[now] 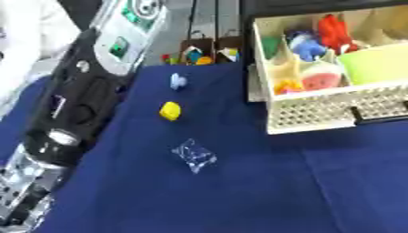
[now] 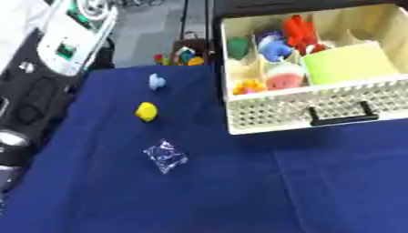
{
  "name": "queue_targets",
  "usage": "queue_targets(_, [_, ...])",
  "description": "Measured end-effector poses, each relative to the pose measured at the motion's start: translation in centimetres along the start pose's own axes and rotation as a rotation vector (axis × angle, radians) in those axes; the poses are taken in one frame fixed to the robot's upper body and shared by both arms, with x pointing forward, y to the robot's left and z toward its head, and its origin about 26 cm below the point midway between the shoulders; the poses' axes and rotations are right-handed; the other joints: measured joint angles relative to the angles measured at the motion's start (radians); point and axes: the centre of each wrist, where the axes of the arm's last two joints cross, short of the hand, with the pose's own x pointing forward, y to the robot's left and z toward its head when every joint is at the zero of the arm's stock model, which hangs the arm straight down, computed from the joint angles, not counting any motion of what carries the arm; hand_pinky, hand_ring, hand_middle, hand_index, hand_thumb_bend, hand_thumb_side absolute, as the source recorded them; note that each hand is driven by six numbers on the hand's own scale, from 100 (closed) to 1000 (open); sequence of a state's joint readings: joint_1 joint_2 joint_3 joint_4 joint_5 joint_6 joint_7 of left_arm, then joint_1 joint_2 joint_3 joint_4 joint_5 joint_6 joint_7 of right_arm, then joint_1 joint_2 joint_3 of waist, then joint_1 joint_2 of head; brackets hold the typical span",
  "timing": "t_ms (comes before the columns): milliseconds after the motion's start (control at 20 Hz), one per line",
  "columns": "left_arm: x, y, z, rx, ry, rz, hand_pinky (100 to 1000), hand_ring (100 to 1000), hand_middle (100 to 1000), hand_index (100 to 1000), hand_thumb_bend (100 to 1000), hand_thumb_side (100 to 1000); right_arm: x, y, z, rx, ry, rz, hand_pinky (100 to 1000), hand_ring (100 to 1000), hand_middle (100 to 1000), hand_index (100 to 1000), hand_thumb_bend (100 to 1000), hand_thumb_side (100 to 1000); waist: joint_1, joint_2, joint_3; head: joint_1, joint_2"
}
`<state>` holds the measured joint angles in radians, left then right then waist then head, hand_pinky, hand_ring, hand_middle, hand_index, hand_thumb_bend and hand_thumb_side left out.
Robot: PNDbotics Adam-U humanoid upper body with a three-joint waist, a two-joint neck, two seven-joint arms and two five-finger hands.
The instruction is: Pick up objects from table and place into drawer.
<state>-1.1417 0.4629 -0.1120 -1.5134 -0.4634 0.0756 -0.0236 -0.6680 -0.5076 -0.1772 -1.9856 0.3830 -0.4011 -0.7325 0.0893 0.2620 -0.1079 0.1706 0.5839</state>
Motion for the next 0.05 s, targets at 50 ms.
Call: queue_targets(50, [-0.15, 0.87, 0.40, 0.040, -0.001, 0.012, 346, 572, 588, 715, 378, 981, -0.02, -0.05, -0.02, -0.003, -0.001, 0.005, 765, 789, 744, 841, 100, 1000, -0.005, 0.000, 0.005, -0.004, 0.003])
